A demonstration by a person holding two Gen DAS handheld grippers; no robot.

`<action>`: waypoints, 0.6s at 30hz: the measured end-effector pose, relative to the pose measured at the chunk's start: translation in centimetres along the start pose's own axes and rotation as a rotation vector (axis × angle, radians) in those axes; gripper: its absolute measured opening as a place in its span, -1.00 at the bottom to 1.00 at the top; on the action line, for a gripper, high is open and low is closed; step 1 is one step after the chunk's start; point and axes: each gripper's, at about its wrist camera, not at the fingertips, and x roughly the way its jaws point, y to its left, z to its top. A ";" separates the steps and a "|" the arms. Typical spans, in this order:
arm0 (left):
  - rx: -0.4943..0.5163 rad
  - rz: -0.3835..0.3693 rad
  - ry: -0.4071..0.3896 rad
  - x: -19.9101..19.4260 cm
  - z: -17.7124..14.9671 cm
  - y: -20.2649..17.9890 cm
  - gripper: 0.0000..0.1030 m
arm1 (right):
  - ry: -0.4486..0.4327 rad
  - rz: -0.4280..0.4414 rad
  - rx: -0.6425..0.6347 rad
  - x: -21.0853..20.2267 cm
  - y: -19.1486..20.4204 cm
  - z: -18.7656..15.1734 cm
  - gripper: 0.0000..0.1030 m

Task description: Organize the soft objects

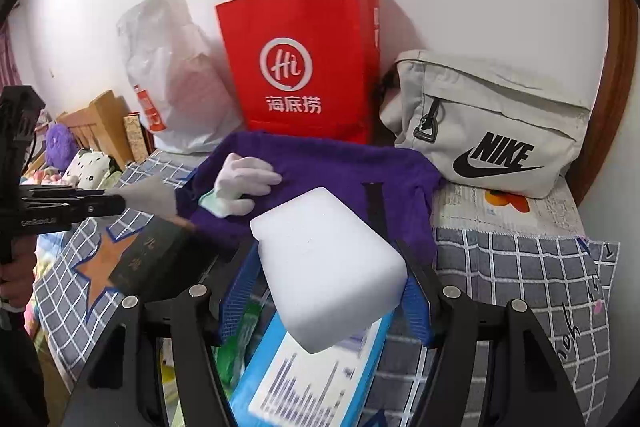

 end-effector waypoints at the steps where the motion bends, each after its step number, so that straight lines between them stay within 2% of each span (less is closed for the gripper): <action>1: -0.011 0.026 -0.001 0.4 0.4 0.2 -0.62 | 0.000 -0.001 -0.002 0.3 -0.2 0.4 0.26; 12: -0.094 0.093 0.002 3.3 4.3 2.5 -0.61 | -0.029 -0.026 -0.043 3.3 -1.0 5.6 0.27; 14: -0.109 0.117 0.001 4.0 5.0 3.1 -0.61 | -0.028 -0.026 -0.047 4.0 -1.1 6.0 0.27; 18: -0.149 0.113 0.019 5.7 6.2 4.1 -0.61 | -0.005 -0.027 -0.056 6.2 -1.8 6.1 0.28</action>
